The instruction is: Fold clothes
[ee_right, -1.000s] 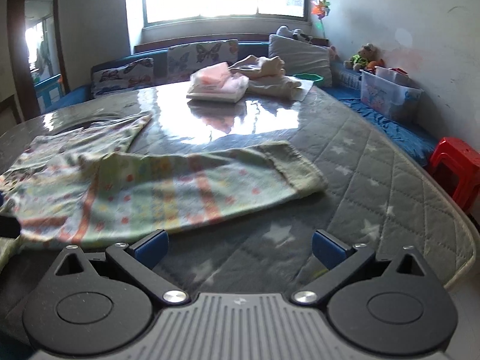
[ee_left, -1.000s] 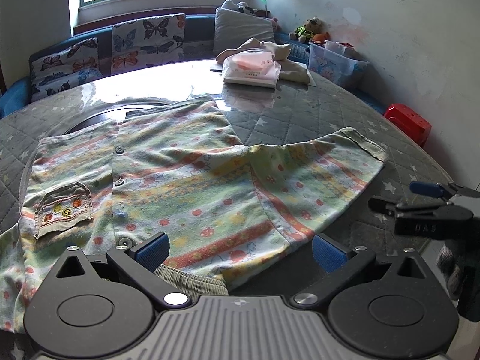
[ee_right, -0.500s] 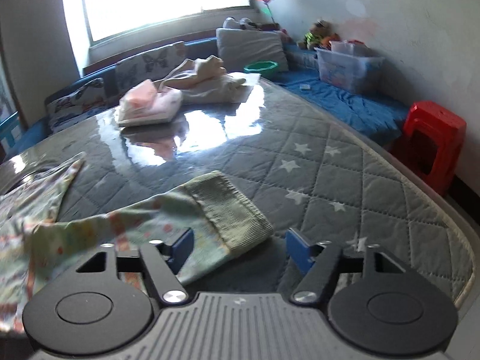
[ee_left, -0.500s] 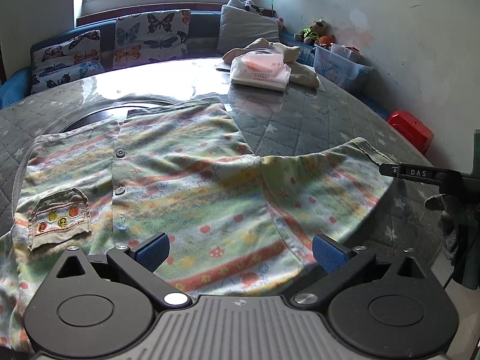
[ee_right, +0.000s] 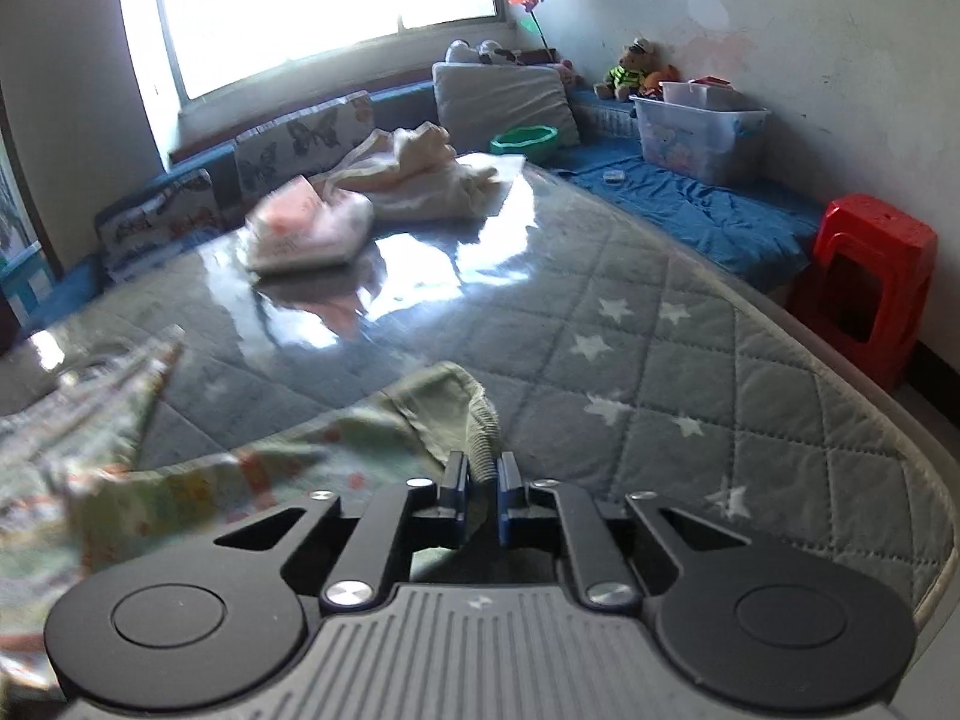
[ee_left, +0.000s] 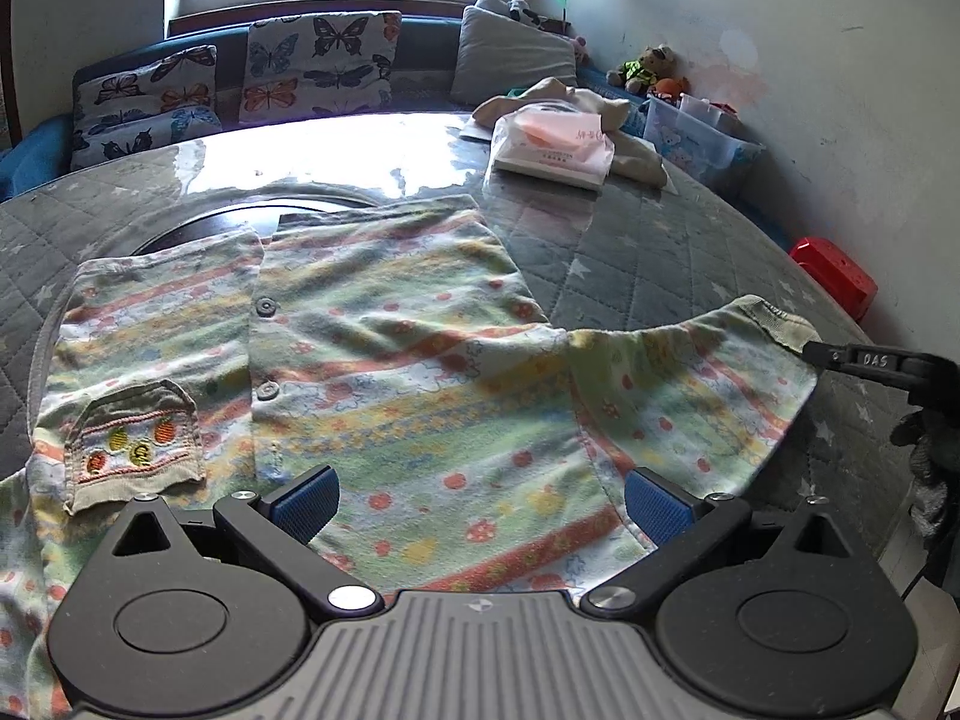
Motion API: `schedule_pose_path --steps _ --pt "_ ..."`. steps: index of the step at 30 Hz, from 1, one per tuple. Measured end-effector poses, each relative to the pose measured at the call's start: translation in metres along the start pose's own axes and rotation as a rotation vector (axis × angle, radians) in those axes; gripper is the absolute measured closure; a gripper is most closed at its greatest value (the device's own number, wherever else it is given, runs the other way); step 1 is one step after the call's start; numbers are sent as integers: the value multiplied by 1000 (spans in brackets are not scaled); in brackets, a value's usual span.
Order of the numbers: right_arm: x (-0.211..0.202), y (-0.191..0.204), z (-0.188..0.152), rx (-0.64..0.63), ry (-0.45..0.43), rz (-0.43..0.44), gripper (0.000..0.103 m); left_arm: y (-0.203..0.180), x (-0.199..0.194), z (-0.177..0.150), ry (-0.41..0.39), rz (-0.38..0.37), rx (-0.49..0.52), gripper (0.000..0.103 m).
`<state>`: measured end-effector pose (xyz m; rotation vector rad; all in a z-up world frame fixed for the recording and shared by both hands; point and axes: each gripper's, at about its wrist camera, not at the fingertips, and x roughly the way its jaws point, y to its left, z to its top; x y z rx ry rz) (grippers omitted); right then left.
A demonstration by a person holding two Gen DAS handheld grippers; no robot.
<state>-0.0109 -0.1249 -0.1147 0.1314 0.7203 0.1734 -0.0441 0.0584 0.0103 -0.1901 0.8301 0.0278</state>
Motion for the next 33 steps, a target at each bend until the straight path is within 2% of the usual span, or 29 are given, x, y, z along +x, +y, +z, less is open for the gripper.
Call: schedule_pose_path --steps 3,9,18,23,33 --pt "-18 10 9 -7 -28 44 96 6 -4 -1 -10 -1 -2 0" --pt "-61 50 34 -68 -68 197 96 23 -11 -3 -33 -6 -27 0" --pt "-99 150 56 -229 -87 390 96 72 -27 -8 -84 -3 -88 0" --pt "-96 208 49 -297 -44 486 96 105 -38 -13 -101 15 -153 0" --pt "-70 303 4 -421 123 658 96 168 -69 -28 -162 102 -280 0"
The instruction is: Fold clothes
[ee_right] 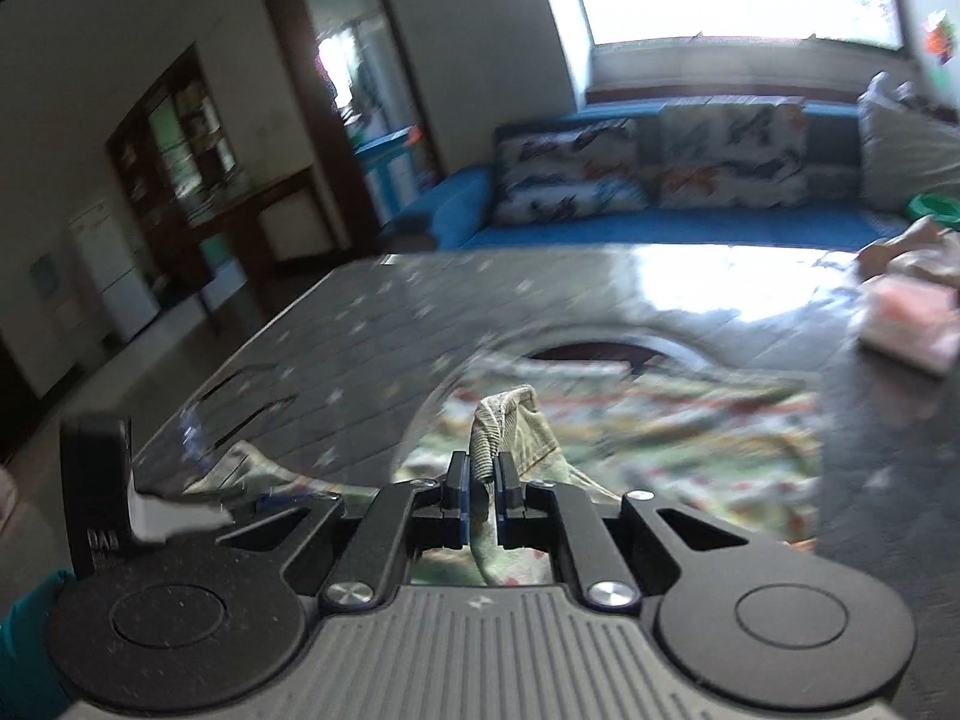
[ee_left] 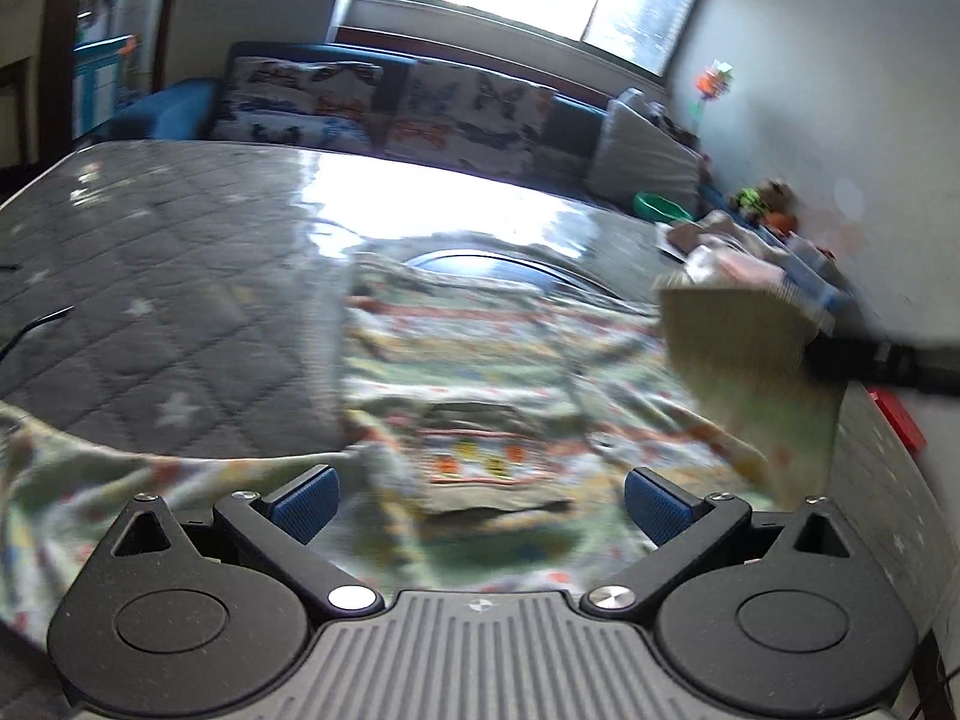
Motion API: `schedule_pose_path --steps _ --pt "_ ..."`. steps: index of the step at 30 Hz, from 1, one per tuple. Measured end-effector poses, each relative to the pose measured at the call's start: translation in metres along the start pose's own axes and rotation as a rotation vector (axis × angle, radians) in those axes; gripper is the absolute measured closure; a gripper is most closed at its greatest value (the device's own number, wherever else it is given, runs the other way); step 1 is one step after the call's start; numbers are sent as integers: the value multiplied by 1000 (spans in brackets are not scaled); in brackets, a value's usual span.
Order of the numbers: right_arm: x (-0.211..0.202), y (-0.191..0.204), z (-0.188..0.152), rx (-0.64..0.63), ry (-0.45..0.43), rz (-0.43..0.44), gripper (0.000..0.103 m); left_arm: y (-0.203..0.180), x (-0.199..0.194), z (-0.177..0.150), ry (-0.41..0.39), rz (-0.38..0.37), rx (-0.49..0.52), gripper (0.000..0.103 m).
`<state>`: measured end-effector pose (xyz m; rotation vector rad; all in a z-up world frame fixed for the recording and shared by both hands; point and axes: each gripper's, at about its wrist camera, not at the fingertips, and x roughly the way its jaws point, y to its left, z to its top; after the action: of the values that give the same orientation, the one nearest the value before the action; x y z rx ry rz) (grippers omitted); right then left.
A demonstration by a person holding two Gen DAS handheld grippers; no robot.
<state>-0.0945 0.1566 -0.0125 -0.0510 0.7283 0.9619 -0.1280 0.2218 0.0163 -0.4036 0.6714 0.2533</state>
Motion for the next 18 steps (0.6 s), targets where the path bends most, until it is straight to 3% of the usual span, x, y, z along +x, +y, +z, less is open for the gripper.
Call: schedule_pose_path --steps 2,5,7,11,18 --pt "13 10 -5 -7 27 25 96 11 -4 0 -9 17 -24 0" --pt "22 14 -15 -10 61 50 84 21 -8 1 -19 34 -45 0" --pt "23 12 -17 -23 71 50 81 23 -12 2 -29 41 -47 0" --pt "13 -6 -16 -41 80 2 81 17 -15 7 -50 23 -35 0" --pt "17 -68 -42 -51 182 -163 81 -25 -4 5 -15 -104 64 7"
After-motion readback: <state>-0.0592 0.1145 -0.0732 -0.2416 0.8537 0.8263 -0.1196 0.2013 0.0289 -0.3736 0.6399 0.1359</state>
